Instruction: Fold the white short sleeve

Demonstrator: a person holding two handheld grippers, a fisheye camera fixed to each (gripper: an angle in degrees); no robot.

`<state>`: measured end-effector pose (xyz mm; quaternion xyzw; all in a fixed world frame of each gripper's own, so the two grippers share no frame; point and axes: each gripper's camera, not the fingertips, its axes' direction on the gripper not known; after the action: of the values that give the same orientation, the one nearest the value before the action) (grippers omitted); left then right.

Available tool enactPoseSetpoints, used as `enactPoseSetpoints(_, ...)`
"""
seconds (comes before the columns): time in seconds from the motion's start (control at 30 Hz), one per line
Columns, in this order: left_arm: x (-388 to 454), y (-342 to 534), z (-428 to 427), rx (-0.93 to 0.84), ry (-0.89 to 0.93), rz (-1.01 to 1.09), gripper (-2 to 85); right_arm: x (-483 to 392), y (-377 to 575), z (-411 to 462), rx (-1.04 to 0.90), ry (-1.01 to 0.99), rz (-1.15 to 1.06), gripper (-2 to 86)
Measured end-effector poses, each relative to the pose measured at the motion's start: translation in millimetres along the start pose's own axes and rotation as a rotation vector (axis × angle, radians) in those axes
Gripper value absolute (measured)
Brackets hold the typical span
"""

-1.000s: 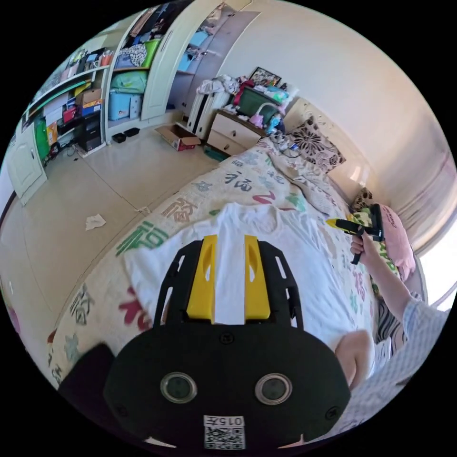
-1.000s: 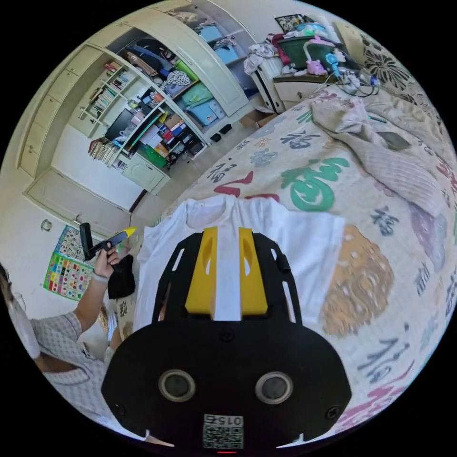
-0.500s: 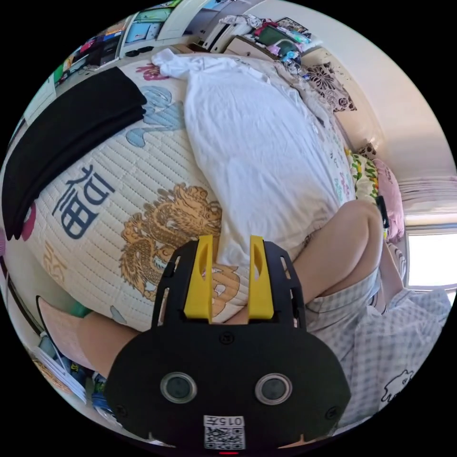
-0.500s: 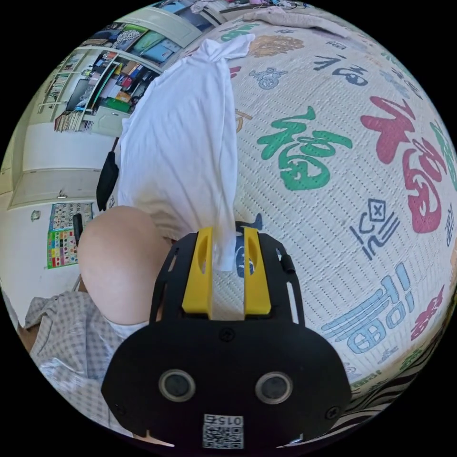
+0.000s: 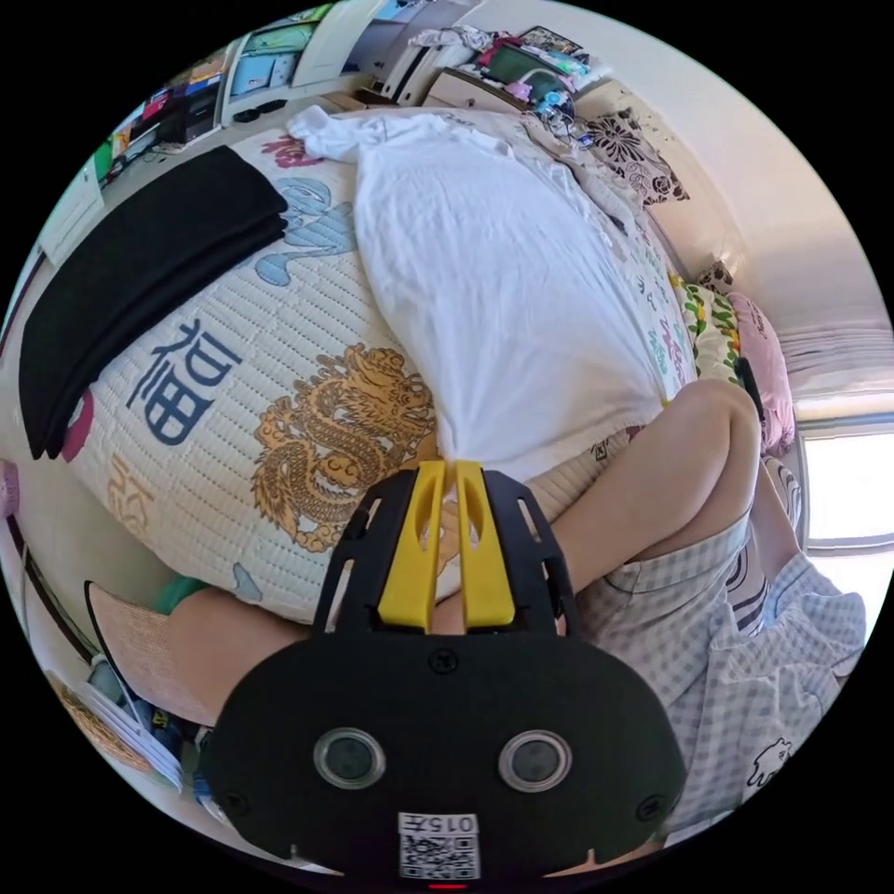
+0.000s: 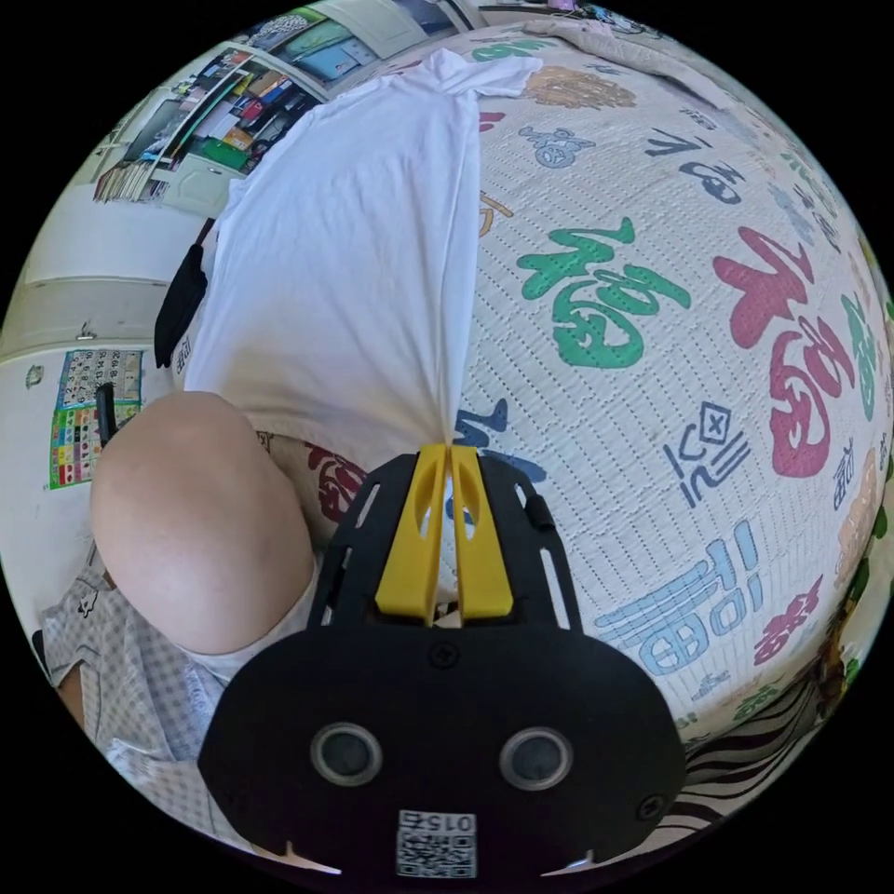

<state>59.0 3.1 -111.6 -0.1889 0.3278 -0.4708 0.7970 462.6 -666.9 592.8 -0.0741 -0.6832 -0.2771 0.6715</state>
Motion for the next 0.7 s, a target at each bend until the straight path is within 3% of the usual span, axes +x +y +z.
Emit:
enactPoseSetpoints(0.23,2,3,17,-0.084,-0.049,-0.017,0.3,-14,9,11,-0.062,0.058,-0.012,2.5)
enactPoseSetpoints(0.5,31,0,2,0.000,0.055,-0.005,7.7,-5,34,8,-0.025,-0.063,-0.004,6.4)
enactPoseSetpoints(0.63,55,-22,21,-0.064,0.005,0.030,7.8,-14,35,24,-0.062,-0.030,-0.023,5.1)
enactPoseSetpoints(0.7,65,-27,36,-0.128,-0.103,0.067,6.3,-20,37,27,-0.074,0.022,-0.045,3.7)
